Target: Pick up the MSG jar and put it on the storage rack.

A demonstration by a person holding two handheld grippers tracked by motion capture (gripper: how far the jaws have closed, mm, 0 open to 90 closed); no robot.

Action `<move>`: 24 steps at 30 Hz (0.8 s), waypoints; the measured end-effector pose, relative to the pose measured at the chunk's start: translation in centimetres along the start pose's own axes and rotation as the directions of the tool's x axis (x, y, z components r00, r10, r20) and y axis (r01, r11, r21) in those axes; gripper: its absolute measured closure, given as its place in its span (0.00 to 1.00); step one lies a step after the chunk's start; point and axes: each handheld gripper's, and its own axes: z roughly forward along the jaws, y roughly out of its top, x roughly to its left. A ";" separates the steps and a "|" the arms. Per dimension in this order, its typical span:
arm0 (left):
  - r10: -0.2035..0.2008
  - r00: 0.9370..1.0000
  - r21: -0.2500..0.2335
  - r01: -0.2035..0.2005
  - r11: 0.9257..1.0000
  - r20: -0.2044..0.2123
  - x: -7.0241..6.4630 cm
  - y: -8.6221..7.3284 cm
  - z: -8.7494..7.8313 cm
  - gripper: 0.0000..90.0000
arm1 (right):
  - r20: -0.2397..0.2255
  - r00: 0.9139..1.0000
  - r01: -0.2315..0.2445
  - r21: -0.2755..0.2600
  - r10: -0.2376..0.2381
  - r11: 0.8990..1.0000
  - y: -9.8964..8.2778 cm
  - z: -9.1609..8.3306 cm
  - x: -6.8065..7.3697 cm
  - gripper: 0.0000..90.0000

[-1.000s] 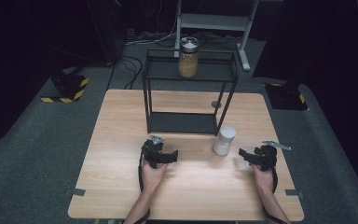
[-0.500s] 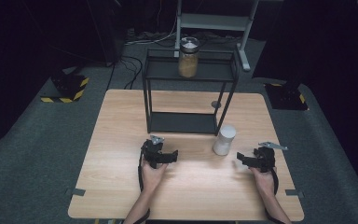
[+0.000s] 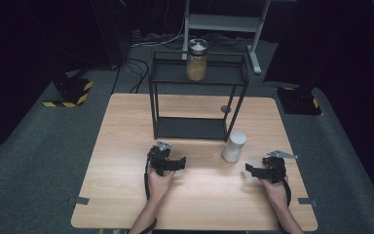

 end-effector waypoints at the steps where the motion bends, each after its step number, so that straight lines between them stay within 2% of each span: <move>1: 0.000 1.000 0.000 0.000 1.000 0.000 0.0 0.0 0.0 0.01 | 0.000 1.000 0.000 0.000 0.000 1.000 0.0 0.0 0.0 0.05; 15: -0.002 1.000 -0.001 0.002 1.000 0.001 0.0 0.0 0.0 0.01 | -0.052 0.997 0.064 -0.012 -0.065 0.998 0.3 0.0 1.0 0.06; 24: -0.002 1.000 -0.001 0.002 1.000 0.001 0.0 0.0 0.0 0.01 | -0.101 0.988 0.112 -0.042 -0.116 0.993 1.0 0.1 1.6 0.07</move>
